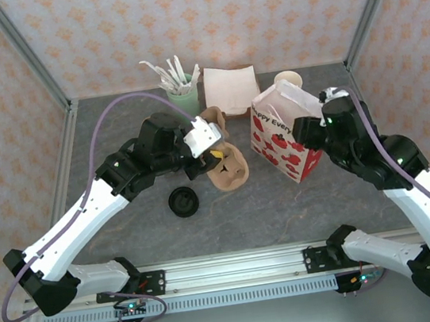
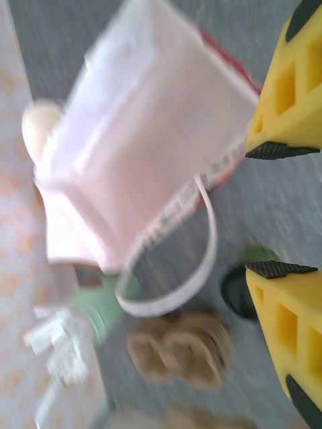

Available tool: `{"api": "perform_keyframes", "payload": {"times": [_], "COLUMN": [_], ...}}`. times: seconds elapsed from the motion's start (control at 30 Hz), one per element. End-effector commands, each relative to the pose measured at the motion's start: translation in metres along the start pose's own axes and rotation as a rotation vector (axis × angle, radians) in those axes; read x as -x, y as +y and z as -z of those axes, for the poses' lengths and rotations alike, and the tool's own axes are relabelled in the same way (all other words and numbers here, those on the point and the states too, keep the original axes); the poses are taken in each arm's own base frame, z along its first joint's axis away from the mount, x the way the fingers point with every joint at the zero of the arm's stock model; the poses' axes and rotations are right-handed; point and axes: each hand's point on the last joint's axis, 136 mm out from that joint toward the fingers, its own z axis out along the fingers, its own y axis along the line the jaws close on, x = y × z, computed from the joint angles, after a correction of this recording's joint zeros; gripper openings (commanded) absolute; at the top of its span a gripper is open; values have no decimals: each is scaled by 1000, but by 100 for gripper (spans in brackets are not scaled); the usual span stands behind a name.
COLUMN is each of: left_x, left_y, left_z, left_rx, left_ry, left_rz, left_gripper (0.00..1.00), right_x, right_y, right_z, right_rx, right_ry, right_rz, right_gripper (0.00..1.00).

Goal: Pack the takeout coffee

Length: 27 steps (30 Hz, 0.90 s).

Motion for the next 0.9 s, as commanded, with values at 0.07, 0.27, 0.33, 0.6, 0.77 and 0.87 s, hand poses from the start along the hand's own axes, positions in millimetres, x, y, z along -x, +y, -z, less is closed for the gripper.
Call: {"api": "perform_keyframes", "payload": {"times": [0.07,0.27,0.33,0.6,0.77,0.87], "left_x": [25,27,27,27,26,27], "left_y": [-1,-6,-8,-15,-18,-20], "left_z": [20,28,30,38,40,42], "left_rx": [-10,-26,-32,-63,-76,-85], "left_ry": [-84,-101,-106,-129,-129,-131], "left_rz": [32,49,55,79,91,94], "left_gripper": [37,37,37,37,37,37], "right_x": [29,33,36,47,44,42], "right_y": [-49,-59,-59,-65,-61,-62], "right_z": [-5,-42,-53,-89,-113,-123], "right_rx": [-270,-258,-235,-178,-149,-155], "right_ry": [-104,14,47,134,199,222], "right_rz": [-3,-46,-49,-37,17,31], "right_gripper": [51,51,52,59,62,63]}}
